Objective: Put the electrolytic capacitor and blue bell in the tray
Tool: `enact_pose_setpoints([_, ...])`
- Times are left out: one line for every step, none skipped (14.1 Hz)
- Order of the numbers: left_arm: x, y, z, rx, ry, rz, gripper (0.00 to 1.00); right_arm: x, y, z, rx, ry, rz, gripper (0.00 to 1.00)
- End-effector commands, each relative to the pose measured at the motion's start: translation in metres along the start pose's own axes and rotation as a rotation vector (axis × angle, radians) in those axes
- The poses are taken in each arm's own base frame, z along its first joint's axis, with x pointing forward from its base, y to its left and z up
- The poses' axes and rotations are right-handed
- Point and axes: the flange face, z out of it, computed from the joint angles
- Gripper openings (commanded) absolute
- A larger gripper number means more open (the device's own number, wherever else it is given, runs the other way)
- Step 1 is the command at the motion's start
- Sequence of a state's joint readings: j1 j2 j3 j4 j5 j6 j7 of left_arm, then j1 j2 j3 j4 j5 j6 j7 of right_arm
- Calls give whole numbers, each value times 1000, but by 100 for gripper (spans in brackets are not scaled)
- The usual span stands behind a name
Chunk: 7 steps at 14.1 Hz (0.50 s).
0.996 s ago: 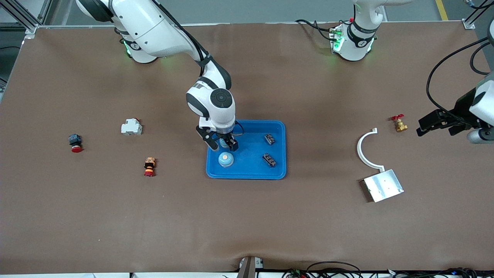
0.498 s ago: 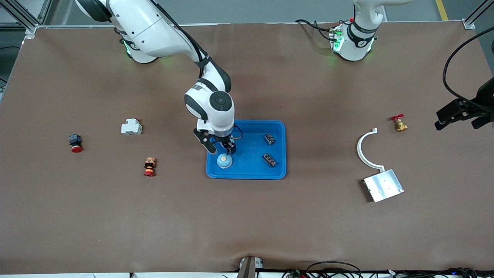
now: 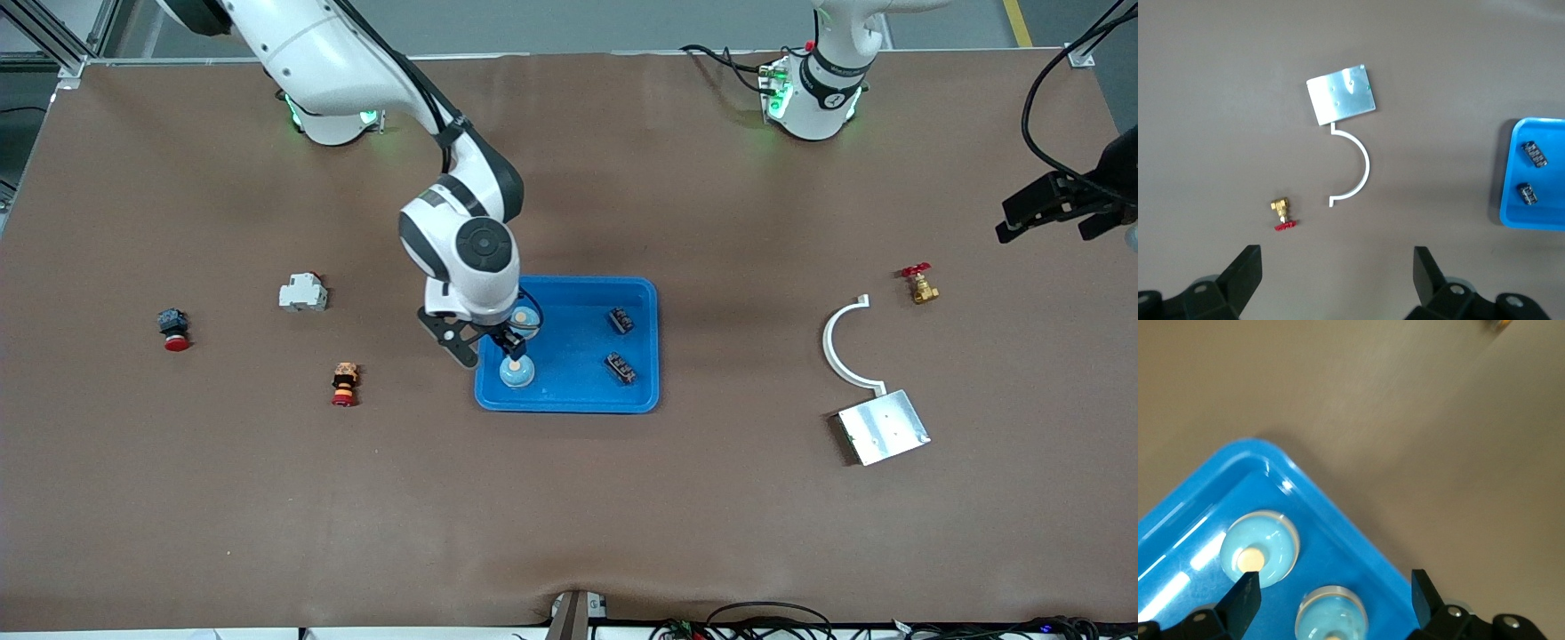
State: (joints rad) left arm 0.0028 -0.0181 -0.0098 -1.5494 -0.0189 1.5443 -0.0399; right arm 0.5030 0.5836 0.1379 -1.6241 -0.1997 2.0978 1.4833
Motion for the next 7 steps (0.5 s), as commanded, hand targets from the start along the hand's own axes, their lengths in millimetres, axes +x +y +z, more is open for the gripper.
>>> enact_pose_setpoints([-29,-1,12,-8,25,5,100,47,25,-45,-22,-41,-84,100])
enact_pose_setpoints([-26,0,13,-10,25,8,100,63,36,-55,-35,-51,-121,100])
enact_pose_setpoints([-22,2,12,-12,26,11,100,80,47,-65,-48,-57,-163,100])
enact_pose_setpoints([-18,3,14,-12,20,8,100,98,58,-74,-47,-73,-189,100])
enact_pose_setpoints([-16,2,13,-12,22,5,100,114,69,-82,-45,-92,-219,100])
enact_pose_setpoints([-17,0,13,-11,11,9,100,130,80,-89,-48,-100,-254,100])
enact_pose_setpoints([-18,0,12,-11,7,10,100,145,90,-95,-49,-104,-290,100])
